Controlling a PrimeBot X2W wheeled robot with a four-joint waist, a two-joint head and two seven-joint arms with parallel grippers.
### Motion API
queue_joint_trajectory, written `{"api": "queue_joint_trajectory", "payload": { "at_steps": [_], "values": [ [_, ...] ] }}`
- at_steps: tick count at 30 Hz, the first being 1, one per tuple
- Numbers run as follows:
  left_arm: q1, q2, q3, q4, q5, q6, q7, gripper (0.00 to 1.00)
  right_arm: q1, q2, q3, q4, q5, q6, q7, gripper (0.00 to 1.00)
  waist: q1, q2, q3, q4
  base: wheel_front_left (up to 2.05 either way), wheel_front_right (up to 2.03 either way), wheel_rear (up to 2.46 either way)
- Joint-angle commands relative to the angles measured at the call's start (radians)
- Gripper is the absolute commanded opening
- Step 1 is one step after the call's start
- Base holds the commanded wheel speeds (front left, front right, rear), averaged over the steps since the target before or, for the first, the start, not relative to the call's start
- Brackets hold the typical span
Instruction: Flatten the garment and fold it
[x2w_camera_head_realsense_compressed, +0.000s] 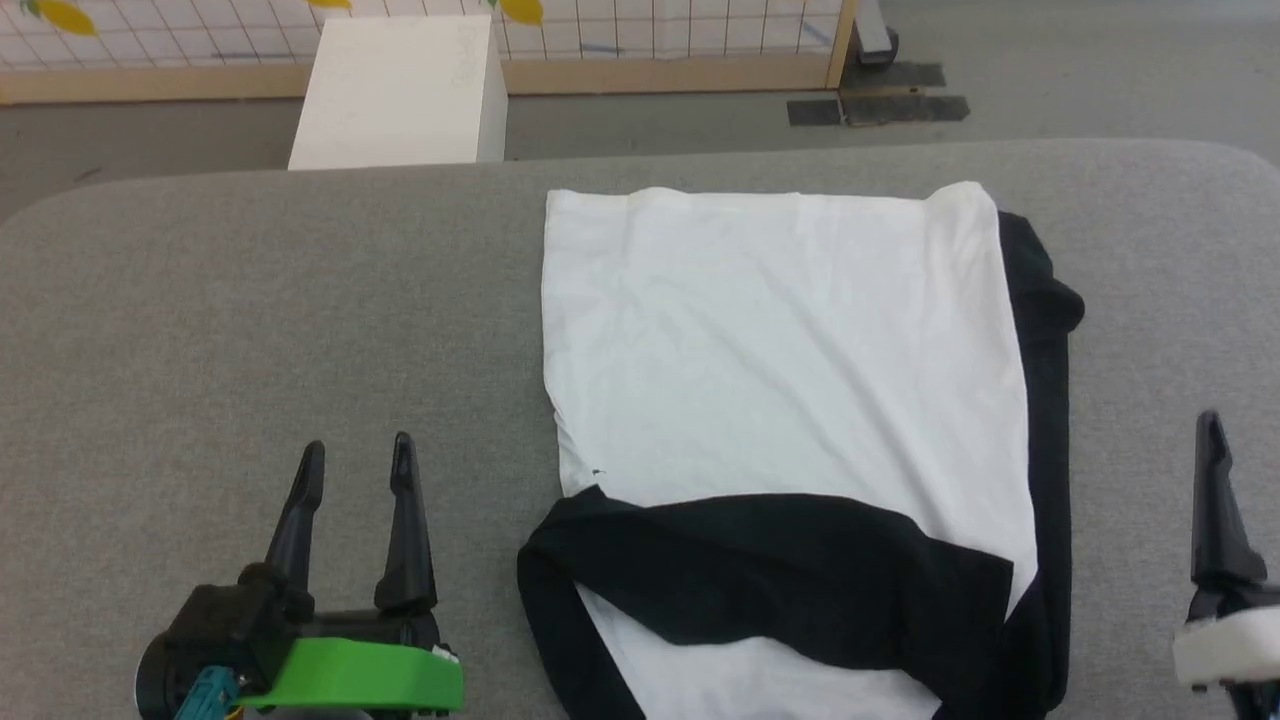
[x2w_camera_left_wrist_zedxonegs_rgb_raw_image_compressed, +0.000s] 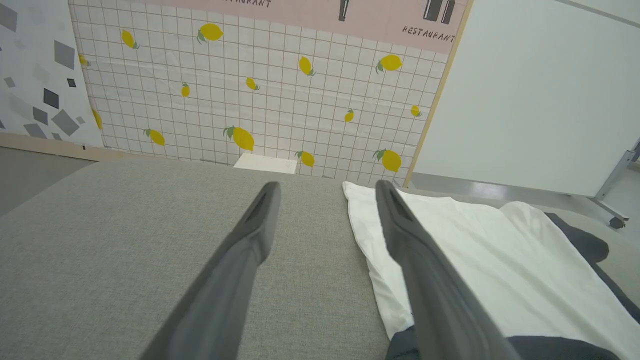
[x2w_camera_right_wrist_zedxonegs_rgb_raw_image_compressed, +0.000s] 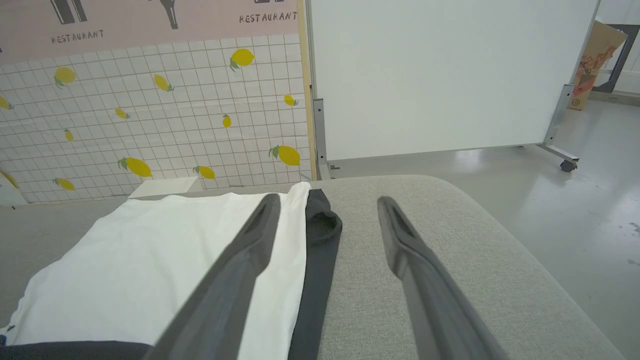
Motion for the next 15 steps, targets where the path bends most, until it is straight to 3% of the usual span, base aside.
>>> {"api": "queue_joint_trajectory", "payload": {
  "at_steps": [1,6,15],
  "values": [
    [-0.008,-0.011,0.011,-0.002,0.018,-0.012,-0.005,1.00,-0.046,0.001,0.001,-0.012,0.004,-0.002,0.013,1.00,0.0000,0.0000,0.031,0.003,0.00,0.00,0.00],
    [-0.047,-0.046,0.032,-0.021,0.057,-0.050,-0.005,1.00,-0.234,-0.022,0.011,-0.032,0.002,-0.002,0.112,1.00,0.0000,0.0000,0.122,-0.009,0.00,0.00,0.00],
    [-0.142,-0.086,0.050,-0.054,0.109,-0.096,-0.005,1.00,-0.626,-0.210,0.005,0.106,0.104,-0.002,0.313,1.00,0.0000,0.0000,0.302,-0.014,0.00,0.00,0.00]
  ]
}}
